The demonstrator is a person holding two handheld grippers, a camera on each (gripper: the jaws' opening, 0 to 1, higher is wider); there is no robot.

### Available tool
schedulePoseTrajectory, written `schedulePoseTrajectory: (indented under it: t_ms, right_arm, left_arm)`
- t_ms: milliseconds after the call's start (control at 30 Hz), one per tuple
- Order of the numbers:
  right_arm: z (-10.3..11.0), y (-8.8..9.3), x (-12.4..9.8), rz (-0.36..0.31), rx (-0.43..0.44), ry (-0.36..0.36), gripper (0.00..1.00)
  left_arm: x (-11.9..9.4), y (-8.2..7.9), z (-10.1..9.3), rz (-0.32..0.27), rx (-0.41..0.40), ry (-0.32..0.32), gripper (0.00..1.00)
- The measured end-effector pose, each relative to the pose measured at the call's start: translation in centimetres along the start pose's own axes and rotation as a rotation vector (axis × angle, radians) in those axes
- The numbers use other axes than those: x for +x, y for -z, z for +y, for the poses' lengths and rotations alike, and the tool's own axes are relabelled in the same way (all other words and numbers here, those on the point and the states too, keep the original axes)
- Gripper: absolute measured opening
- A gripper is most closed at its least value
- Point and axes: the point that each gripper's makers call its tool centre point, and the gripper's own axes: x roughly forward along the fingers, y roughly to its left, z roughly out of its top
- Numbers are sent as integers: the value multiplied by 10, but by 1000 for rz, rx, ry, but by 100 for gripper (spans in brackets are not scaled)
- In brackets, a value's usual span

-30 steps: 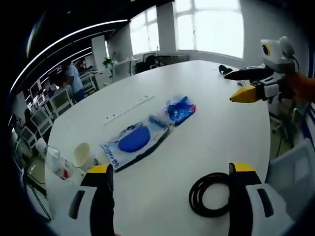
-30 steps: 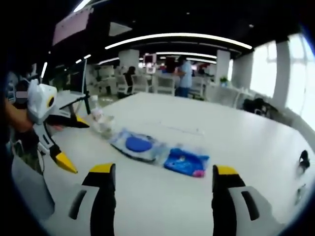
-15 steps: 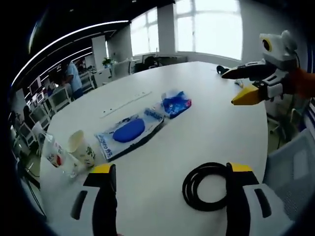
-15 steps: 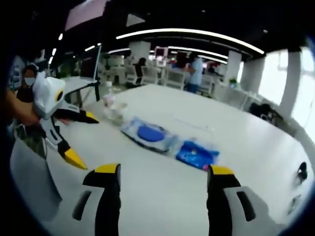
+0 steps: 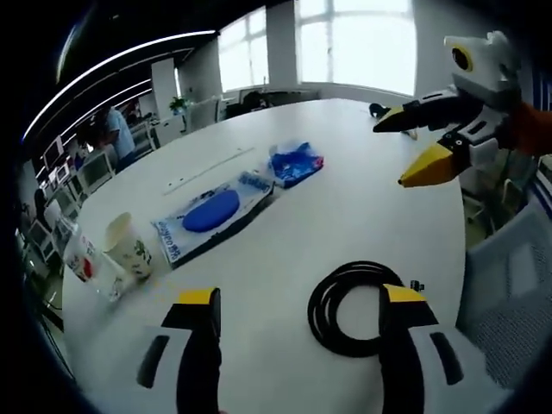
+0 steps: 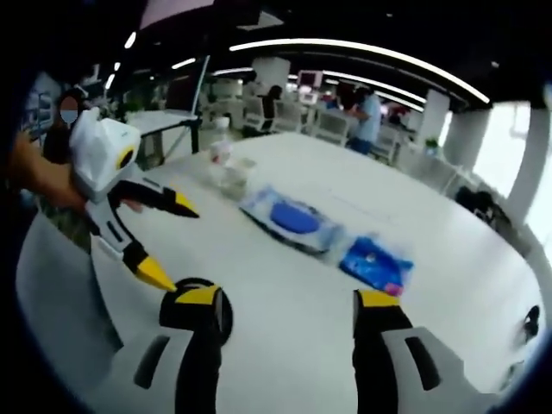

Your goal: Arrange the tabletop items into an orderly group along one side of the table until the central work area is clear of visible clutter.

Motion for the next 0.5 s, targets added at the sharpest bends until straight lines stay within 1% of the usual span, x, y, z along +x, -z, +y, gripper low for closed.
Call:
schedulePoseTrajectory:
  t_ms: [67, 100, 133, 233, 267, 367, 433, 500]
  right_arm:
    - [5, 0, 3, 0, 10, -19, 55]
    - [9, 2, 5, 9, 28, -38, 52]
    - [10, 3, 6, 12, 31, -40, 51]
    - [16, 6, 11, 8, 29, -50, 50]
    - [20, 8, 14, 9, 29, -64, 50]
    - [28, 17, 20, 34, 17, -86, 48]
    - [34, 23, 24, 50, 24, -105, 47]
    - [40, 29, 26, 70, 33, -128, 44]
  left_arm:
    - [1, 3, 0, 12, 1, 8, 70]
    - [1, 6, 1, 18, 2, 11, 69]
    - [1, 8, 2, 24, 4, 11, 68]
    - [1, 13, 7, 47, -2, 11, 65]
    - [1, 15, 8, 53, -12, 13, 64]
    - [3, 20, 10, 68, -23, 15, 59]
    - [5, 23, 9, 81, -21, 17, 59]
    - [4, 24, 7, 80, -49, 18, 57]
